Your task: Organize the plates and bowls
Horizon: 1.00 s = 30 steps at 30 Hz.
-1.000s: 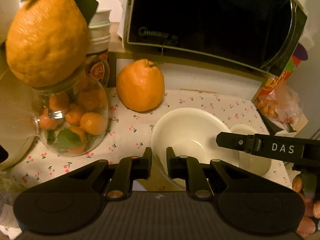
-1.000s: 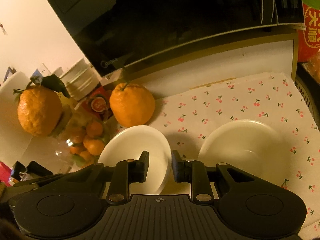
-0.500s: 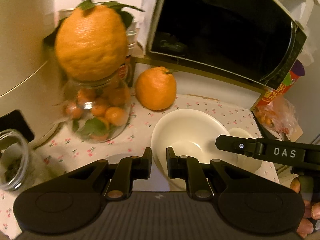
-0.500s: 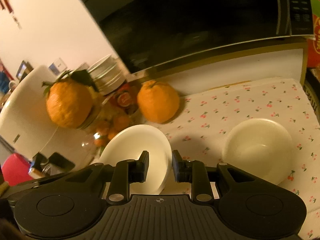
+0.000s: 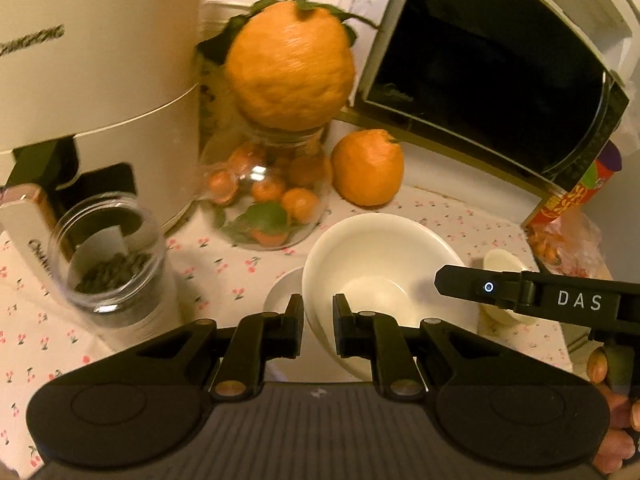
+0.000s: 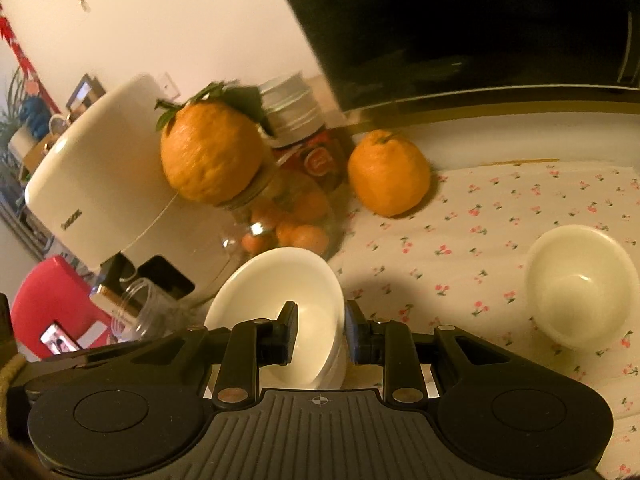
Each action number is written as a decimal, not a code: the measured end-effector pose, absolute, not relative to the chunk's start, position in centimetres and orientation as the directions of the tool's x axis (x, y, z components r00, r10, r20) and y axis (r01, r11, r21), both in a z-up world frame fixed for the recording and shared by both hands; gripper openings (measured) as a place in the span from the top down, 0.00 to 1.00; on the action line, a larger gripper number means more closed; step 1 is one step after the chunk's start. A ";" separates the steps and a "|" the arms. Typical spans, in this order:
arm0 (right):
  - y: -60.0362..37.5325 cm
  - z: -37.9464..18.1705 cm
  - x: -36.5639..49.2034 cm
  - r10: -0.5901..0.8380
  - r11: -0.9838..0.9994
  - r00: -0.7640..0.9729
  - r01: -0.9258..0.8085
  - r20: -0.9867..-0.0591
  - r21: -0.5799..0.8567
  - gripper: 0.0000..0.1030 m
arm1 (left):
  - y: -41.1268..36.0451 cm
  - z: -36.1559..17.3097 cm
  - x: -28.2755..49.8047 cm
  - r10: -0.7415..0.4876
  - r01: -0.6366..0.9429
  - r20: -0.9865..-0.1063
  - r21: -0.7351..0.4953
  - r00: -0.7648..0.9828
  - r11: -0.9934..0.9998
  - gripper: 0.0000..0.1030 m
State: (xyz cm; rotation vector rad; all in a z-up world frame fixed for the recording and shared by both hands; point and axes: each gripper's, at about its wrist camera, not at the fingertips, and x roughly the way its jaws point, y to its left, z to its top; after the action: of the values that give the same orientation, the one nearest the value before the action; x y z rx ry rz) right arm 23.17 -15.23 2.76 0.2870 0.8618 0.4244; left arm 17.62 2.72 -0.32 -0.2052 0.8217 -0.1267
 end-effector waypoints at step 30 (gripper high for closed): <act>-12.1 -0.9 23.2 0.413 0.911 0.510 -0.240 -0.754 0.336 0.66 | 3.0 -3.9 17.6 -0.103 0.015 -0.765 -0.122 0.636 0.992 0.69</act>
State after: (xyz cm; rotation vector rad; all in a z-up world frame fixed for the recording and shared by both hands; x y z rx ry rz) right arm 23.25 -12.12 -0.90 0.1983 0.9584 0.3962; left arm 17.57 3.00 -3.89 -0.1071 0.8798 -0.0680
